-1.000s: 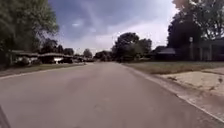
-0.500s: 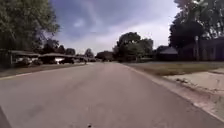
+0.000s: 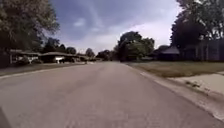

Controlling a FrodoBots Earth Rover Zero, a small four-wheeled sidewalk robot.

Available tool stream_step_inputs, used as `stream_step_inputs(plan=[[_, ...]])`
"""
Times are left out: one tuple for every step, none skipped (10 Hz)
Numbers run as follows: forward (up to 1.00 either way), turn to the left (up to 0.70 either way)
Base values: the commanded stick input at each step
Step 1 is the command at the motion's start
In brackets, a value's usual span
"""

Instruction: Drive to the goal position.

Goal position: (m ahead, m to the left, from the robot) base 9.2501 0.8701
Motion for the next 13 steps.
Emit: stream_step_inputs(plan=[[0.70,0.03],[0.70,0.03],[0.70,0.03],[0.70,0.03],[0.70,0.03],[0.70,0.03],[0.70,0.03],[0.70,0.03],[0.70,0.03],[0.70,0.03],[0.70,0.03],[0.70,0.03],[0.70,0.03]])
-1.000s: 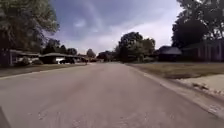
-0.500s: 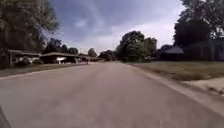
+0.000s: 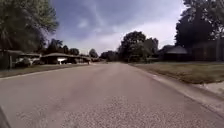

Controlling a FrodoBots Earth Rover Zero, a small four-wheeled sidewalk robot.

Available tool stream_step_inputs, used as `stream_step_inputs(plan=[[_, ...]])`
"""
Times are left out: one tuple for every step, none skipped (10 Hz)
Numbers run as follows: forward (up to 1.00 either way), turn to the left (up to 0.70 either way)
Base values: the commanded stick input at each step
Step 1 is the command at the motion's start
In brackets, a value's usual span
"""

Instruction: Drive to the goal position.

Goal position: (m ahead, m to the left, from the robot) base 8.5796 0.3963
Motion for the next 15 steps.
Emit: stream_step_inputs(plan=[[0.70,0.03],[0.70,0.03],[0.70,0.03],[0.70,0.03],[0.70,0.03],[0.70,0.01],[0.70,-0.02],[0.70,-0.05],[0.70,-0.08],[0.70,-0.11],[0.70,-0.14],[0.70,-0.21],[0.70,-0.31],[0.70,-0.25],[0.70,-0.06]])
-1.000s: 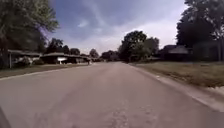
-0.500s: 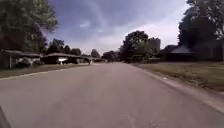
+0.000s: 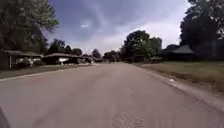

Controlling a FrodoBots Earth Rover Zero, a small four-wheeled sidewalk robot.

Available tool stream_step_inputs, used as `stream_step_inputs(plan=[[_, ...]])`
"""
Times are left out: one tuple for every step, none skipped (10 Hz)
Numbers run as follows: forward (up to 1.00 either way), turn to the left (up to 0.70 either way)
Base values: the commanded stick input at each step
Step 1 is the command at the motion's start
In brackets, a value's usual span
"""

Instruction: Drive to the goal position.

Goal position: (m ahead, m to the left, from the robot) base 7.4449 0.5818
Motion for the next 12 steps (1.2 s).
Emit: stream_step_inputs(plan=[[0.70,0.03],[0.70,0.03],[0.70,0.03],[0.70,0.03],[0.70,0.03],[0.70,0.03],[0.70,0.03],[0.70,0.03],[0.70,0.03],[0.70,0.03],[0.70,0.03],[0.70,0.03]])
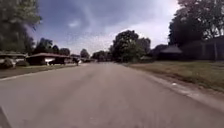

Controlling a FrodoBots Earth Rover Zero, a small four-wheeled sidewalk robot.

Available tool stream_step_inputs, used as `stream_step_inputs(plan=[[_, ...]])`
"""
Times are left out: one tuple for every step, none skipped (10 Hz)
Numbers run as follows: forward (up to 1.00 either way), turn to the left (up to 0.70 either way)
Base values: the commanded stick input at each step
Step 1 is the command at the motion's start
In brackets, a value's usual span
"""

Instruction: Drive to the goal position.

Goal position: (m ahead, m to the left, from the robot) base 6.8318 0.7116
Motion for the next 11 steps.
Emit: stream_step_inputs(plan=[[0.70,-0.03],[0.70,-0.12],[0.70,-0.22],[0.70,-0.30],[0.70,-0.22],[0.70,-0.14],[0.70,-0.15],[0.70,-0.25],[0.70,-0.35],[0.70,-0.04],[0.70,0.03]])
